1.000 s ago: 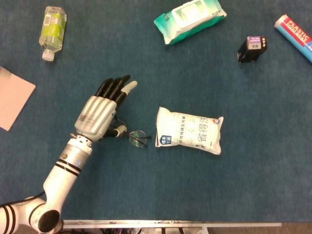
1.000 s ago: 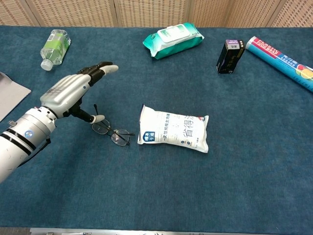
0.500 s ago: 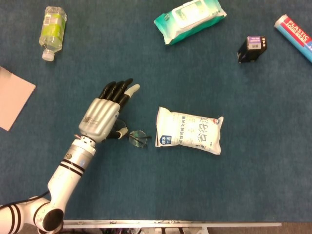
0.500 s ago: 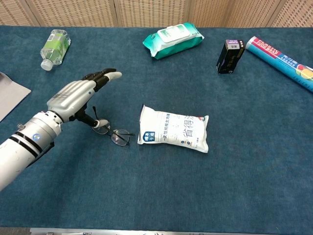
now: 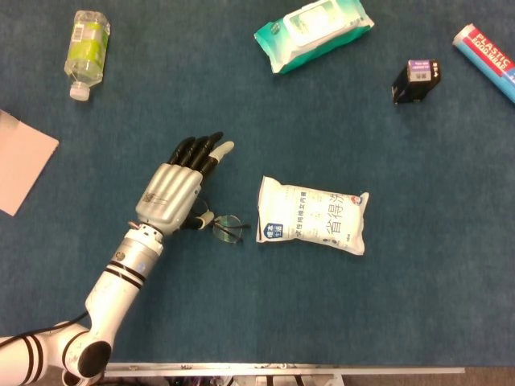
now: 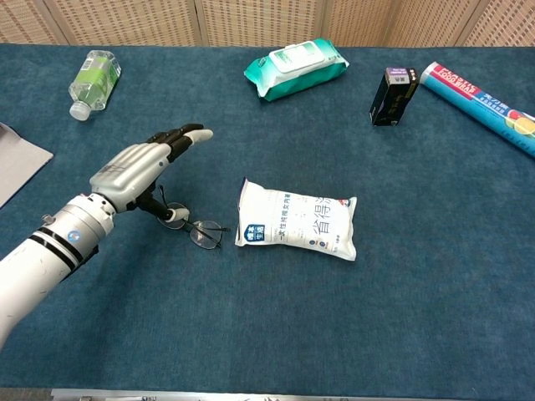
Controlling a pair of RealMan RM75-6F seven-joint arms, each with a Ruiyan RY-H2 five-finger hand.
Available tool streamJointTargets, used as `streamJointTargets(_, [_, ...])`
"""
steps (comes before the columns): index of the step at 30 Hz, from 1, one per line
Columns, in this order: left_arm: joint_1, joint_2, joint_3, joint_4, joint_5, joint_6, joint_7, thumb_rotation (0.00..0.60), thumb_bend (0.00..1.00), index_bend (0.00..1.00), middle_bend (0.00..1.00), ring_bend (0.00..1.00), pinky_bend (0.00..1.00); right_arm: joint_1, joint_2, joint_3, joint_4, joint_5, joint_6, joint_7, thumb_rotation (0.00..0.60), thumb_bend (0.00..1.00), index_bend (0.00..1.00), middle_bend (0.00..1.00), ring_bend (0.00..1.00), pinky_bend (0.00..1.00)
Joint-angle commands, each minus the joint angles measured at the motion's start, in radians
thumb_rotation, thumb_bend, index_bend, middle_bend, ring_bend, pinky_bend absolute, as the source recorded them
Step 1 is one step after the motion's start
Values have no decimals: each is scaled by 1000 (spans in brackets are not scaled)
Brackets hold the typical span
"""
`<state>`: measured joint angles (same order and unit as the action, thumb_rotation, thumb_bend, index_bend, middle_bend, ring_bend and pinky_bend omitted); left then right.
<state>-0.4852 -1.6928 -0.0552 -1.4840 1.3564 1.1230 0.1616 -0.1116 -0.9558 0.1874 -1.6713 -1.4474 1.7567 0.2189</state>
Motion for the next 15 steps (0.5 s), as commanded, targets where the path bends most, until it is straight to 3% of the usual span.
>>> streamJointTargets(1, [-1, -7, -1, 8, -2, -4, -2, 600, 168, 0, 0, 0, 2, 0, 0, 0, 0, 0, 0, 1, 600, 289, 603, 389, 257, 288])
streamJointTargets(15, [-6, -35, 2, 45, -10, -27, 4, 600, 169, 0, 0, 0, 1, -3, 3, 2, 0, 1, 3, 8, 600, 289, 603, 389, 257, 288])
